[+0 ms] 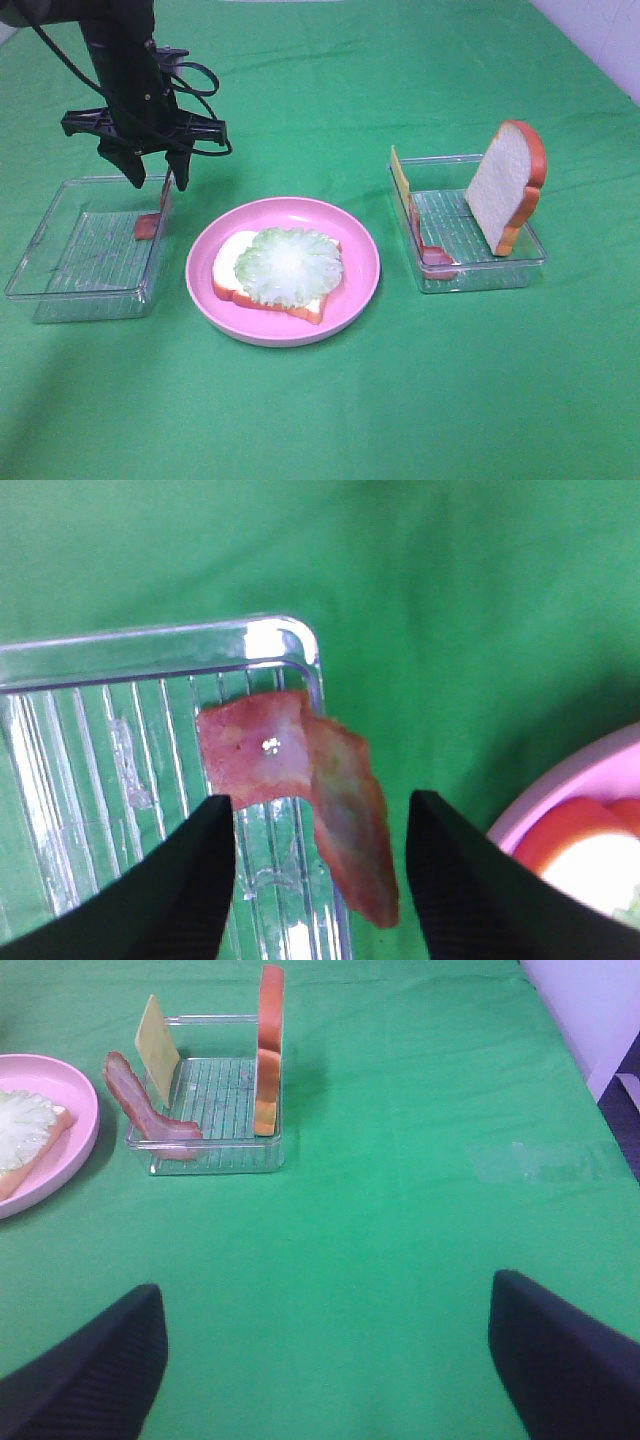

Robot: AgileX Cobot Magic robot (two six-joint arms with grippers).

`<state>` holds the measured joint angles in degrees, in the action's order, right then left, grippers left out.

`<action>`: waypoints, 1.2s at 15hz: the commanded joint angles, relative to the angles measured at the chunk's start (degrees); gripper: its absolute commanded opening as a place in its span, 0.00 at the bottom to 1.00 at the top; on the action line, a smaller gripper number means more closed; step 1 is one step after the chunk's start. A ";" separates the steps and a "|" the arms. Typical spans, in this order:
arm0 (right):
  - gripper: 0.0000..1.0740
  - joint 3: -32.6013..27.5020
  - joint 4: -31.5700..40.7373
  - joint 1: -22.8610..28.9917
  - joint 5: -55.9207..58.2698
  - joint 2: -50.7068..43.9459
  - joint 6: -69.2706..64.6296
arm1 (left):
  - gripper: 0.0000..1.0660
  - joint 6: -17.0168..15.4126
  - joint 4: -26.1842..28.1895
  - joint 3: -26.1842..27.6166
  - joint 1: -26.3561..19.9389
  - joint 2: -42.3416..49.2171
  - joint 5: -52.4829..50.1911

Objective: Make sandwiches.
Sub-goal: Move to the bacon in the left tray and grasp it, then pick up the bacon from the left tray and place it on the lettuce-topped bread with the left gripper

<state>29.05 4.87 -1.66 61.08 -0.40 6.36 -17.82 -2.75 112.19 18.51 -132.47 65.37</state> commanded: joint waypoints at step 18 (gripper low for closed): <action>0.77 -0.06 -0.06 -0.52 -0.40 -0.74 0.17 | 0.00 16.67 32.14 -0.34 0.86 12.78 2.58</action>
<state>29.05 4.87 -1.66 61.08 -0.40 6.36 -0.69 29.28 112.19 20.40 -119.86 67.55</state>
